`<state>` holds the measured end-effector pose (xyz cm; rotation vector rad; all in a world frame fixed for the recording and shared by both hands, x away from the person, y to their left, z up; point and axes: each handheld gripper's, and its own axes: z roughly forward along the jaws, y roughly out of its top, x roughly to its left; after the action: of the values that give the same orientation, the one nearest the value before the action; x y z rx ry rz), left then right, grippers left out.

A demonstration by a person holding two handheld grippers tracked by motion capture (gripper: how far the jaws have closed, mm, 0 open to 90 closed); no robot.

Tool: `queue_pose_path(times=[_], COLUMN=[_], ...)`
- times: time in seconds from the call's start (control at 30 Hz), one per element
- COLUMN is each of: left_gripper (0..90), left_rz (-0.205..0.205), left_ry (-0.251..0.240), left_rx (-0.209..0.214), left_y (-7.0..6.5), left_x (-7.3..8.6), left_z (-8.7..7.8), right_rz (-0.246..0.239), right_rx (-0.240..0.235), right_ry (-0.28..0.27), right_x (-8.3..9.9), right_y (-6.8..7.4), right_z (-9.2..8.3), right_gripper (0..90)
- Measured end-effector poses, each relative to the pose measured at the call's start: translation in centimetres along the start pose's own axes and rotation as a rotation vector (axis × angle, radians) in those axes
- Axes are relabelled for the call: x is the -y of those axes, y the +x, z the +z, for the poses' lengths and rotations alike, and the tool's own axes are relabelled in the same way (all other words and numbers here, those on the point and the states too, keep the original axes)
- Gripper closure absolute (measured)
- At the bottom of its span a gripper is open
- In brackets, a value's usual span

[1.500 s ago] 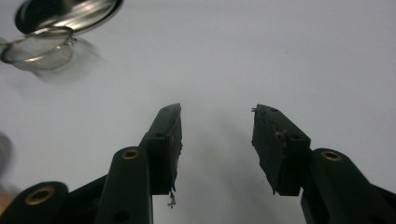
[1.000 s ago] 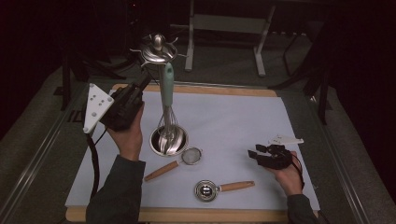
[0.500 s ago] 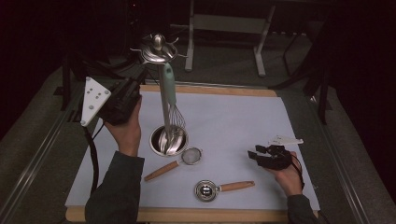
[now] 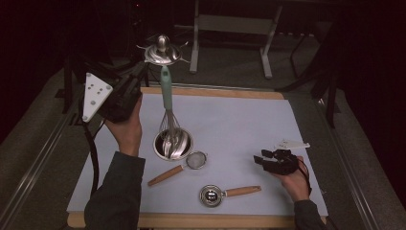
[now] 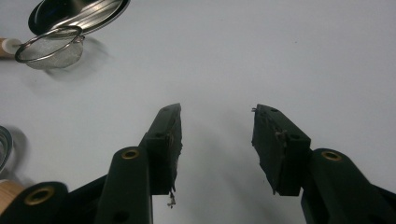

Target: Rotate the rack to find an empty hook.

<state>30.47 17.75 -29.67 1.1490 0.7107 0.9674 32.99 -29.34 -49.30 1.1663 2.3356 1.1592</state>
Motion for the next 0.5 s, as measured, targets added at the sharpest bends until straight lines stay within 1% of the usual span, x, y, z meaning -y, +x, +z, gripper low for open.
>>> queue_pose_path(times=[0.2, 0.5], left_gripper=[89.6, 89.6], left_rz=[0.008, -0.011], left_ry=[0.011, 0.017], left_rx=[-0.018, -0.047], left_y=[0.6, 1.4], left_x=[0.0, 0.0], left_z=[0.3, 0.7], right_rz=[0.001, 0.001], right_rx=[-0.002, -0.002], right_ry=[0.002, 0.010], right_x=[0.1, 0.1], right_y=[0.0, 0.0], right_z=[0.1, 0.2], right_gripper=[52.1, 52.2])
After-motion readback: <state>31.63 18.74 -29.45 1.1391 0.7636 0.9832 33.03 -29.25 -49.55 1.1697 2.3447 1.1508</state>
